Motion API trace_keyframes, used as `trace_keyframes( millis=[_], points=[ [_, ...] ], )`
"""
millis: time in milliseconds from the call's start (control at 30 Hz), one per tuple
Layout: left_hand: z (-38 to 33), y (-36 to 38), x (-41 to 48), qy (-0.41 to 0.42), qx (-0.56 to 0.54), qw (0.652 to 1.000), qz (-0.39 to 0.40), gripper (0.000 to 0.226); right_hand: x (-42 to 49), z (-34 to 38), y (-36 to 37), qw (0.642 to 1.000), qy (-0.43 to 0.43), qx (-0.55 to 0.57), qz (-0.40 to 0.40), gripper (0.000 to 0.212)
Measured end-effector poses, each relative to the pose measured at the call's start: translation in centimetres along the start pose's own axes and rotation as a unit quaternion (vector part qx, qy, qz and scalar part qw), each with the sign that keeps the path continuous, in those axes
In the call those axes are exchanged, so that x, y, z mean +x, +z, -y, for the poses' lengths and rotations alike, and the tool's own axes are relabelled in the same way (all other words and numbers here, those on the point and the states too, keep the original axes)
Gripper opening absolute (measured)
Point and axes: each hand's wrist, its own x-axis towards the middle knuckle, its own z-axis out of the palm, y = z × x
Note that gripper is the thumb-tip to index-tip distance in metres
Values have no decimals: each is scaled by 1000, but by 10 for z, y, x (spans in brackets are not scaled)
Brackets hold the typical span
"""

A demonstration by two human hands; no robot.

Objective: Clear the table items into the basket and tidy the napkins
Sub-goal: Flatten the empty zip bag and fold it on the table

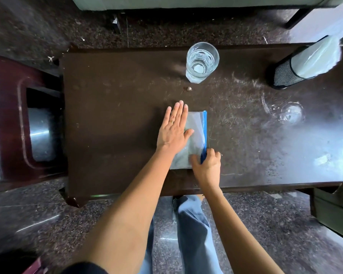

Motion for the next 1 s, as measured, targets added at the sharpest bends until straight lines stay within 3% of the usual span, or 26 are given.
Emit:
trace_keyframes(
  millis=[133,200,233,300,367,467,500,667,800,933,1000],
  points=[
    [4,-10,1,13,-93,995,28,73,4,8,-8,998,1,61,3,24],
    [10,-21,-5,1,-259,966,6,74,5,14,-16,992,-5,123,10,33],
    [15,-27,-11,-26,-354,935,-27,75,5,20,-20,988,-11,153,20,35],
    [28,-48,-26,-129,-525,838,-78,77,4,37,-29,971,-18,232,55,33],
    [49,-72,-39,-239,-656,712,-70,70,3,59,-36,953,-34,281,105,29],
    [93,-99,-58,-258,-802,535,-64,40,2,101,-43,946,-97,254,179,25],
    [108,-105,-64,-258,-827,495,-67,31,0,117,-43,942,-114,239,205,24],
    [179,-129,-83,-323,-856,361,-181,17,-18,189,-18,916,-118,272,271,27],
    [239,-142,-102,-345,-841,328,-256,12,-46,248,27,882,-62,357,302,25],
    [303,-149,-126,-375,-781,298,-401,10,-71,311,63,898,-98,342,260,28],
    [339,-151,-138,-386,-749,301,-446,8,-81,340,84,907,-119,327,237,30]
  ],
)
